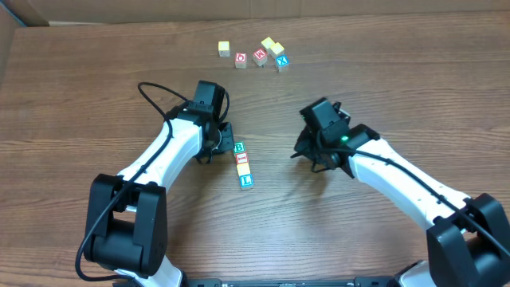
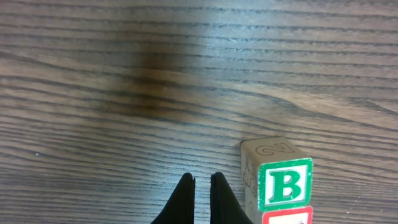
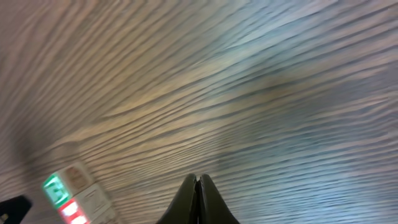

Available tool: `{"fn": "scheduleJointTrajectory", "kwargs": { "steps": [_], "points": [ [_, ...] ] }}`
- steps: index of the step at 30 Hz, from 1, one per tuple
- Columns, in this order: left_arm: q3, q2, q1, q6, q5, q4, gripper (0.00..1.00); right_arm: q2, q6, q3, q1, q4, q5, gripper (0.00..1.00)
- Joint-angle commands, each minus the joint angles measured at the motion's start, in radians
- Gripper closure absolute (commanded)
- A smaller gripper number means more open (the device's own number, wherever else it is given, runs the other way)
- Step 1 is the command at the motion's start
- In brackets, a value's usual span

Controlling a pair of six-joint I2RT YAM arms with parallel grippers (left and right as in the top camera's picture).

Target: Flip 4 blocks

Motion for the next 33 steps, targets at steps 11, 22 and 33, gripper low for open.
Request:
{"fn": "scheduleJointTrajectory", "kwargs": {
  "steps": [11, 22, 33],
  "points": [
    [-0.009, 0.038, -0.037, -0.024, -0.014, 0.023, 0.96, -0.004, -0.034, -0.019, -0.026, -0.016, 0.079, 0.96],
    [-0.009, 0.042, -0.046, -0.015, 0.006, 0.013, 0.96, -0.004, -0.034, -0.019, -0.026, -0.016, 0.082, 0.96],
    [-0.009, 0.063, -0.054, 0.0, -0.002, 0.023, 0.96, -0.004, -0.034, -0.019, -0.026, -0.016, 0.082, 0.96]
  ]
}}
